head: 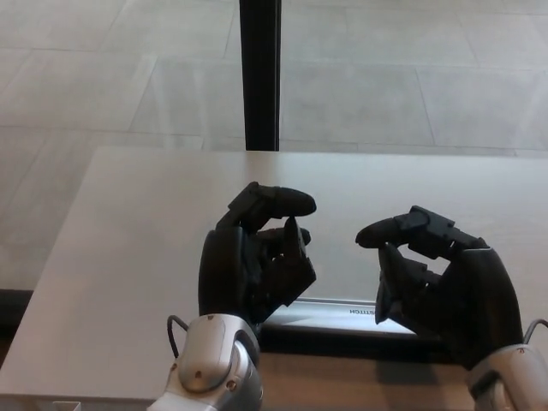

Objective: A hole pucnch is kept on the middle on the desk infront of the robot and the robot uses both its hands as fists to press on it and use it

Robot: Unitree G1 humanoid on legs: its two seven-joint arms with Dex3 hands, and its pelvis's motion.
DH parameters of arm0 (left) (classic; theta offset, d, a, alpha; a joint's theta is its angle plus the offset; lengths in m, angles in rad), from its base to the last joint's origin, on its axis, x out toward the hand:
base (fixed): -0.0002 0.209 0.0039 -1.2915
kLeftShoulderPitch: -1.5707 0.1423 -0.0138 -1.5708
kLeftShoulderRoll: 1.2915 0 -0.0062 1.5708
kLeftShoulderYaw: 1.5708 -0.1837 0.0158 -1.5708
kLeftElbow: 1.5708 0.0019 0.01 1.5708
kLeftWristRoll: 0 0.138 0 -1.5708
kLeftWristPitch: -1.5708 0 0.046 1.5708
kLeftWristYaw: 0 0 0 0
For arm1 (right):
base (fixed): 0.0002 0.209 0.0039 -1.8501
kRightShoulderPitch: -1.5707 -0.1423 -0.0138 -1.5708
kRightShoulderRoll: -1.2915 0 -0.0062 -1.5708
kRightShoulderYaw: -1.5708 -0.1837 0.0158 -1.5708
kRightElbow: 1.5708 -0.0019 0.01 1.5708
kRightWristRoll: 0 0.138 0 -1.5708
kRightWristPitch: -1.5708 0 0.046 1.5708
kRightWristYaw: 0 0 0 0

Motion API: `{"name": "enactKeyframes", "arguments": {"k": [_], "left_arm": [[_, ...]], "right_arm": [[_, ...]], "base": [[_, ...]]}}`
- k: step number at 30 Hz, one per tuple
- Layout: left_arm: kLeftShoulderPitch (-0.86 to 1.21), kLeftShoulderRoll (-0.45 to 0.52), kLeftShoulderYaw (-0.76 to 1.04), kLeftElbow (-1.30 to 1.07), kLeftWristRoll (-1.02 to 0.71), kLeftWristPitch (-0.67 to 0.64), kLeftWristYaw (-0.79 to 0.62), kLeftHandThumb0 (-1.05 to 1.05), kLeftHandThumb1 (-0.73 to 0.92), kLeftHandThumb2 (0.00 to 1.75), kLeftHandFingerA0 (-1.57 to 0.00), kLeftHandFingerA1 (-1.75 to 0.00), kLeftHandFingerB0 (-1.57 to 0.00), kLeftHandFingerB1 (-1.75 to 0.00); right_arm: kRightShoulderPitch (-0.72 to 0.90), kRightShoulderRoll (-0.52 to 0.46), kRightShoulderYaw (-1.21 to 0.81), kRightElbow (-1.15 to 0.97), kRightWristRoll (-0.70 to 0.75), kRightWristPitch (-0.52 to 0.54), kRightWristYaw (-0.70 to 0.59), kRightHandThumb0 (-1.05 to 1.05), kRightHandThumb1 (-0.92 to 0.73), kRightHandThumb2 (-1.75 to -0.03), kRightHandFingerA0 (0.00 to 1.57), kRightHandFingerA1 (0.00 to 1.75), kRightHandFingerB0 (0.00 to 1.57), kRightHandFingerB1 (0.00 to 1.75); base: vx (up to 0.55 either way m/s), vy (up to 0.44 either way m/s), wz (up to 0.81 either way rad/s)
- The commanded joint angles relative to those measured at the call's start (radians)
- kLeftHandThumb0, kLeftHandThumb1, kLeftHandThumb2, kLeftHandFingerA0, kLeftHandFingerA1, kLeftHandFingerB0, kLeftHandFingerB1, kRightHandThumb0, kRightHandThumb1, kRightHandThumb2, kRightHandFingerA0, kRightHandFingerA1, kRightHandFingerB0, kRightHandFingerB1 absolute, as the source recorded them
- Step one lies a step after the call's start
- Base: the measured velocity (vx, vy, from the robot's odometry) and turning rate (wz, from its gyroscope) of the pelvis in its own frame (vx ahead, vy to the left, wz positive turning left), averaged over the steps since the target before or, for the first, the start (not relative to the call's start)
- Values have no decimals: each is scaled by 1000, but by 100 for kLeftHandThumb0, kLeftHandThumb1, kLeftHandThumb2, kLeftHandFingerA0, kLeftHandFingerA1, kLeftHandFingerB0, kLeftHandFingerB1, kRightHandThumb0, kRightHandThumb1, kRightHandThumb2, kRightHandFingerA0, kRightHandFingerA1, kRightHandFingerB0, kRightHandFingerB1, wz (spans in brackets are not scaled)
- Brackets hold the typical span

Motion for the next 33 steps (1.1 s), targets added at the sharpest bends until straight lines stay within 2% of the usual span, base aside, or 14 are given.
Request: {"name": "enactKeyframes", "arguments": {"k": [1, 9, 15, 16, 21, 23, 24, 25, 26, 27, 29, 30, 32, 33], "left_arm": [[106, -194, 19, 127, 5, -171, 61, -30, 88, 87, -83, -175, -52, -175], [133, -230, 9, 202, -1, -236, 101, -31, 92, 81, -84, -175, -46, -175], [170, -273, -16, 263, -5, -299, 125, -34, 92, 79, -76, -175, -42, -174], [173, -274, -22, 270, -5, -305, 127, -35, 92, 74, -73, -175, -41, -174], [198, -296, -43, 289, -5, -320, 164, -38, 92, 73, -81, -175, -40, -172], [214, -309, -48, 294, -20, -333, 166, -38, 92, 67, -83, -175, -47, -162], [220, -314, -50, 303, -24, -347, 165, -37, 92, 67, -84, -175, -48, -161], [220, -321, -47, 310, -28, -356, 170, -37, 92, 67, -84, -175, -49, -163], [219, -322, -47, 314, -29, -361, 172, -37, 92, 67, -84, -175, -49, -163], [221, -321, -50, 316, -29, -366, 173, -37, 92, 67, -85, -175, -49, -163], [223, -320, -55, 319, -29, -374, 175, -37, 92, 67, -85, -175, -49, -163], [228, -317, -59, 326, -26, -386, 174, -37, 92, 75, -85, -175, -41, -174], [227, -317, -60, 331, -29, -396, 174, -38, 92, 74, -85, -175, -41, -175], [227, -318, -60, 331, -31, -396, 179, -38, 92, 68, -86, -175, -48, -164]], "right_arm": [[2, 14, -47, 70, -11, -53, 17, -38, -62, -90, 101, 175, 86, 118], [-14, 36, -58, 124, -18, -74, 27, -38, -61, -89, 100, 175, 88, 116], [-19, 59, -46, 227, -57, -171, 28, -40, -62, -89, 106, 173, 87, 120], [-18, 65, -46, 232, -62, -167, 18, -42, -62, -86, 100, 172, 88, 119], [0, 81, -42, 251, -86, -178, -6, -43, -61, -87, 103, 170, 89, 122], [6, 86, -45, 276, -85, -200, -1, -42, -62, -88, 106, 171, 87, 126], [6, 85, -50, 295, -94, -207, -11, -46, -54, -107, 124, 134, 94, 111], [4, 85, -55, 311, -98, -215, -15, -41, -63, -87, 103, 172, 85, 128], [3, 86, -57, 316, -98, -219, -15, -41, -63, -87, 103, 172, 85, 128], [2, 87, -60, 325, -103, -220, -24, -47, -53, -107, 125, 134, 95, 111], [0, 90, -65, 339, -112, -223, -37, -47, -53, -107, 125, 134, 95, 111], [-1, 88, -71, 362, -106, -237, -28, -43, -62, -88, 105, 173, 85, 129], [-8, 85, -80, 389, -100, -252, -19, -43, -62, -88, 101, 174, 84, 132], [-9, 85, -84, 396, -100, -249, -22, -50, -53, -108, 126, 135, 94, 113]], "base": [[0, 0, 0], [0, 0, 0], [0, 0, 0], [0, 0, 0], [0, 0, 0], [0, 0, 0], [0, 0, 0], [0, 0, 0], [0, 0, 0], [0, 0, 0], [0, 0, 0], [0, 0, 0], [0, 0, 0], [0, 0, 0]]}}
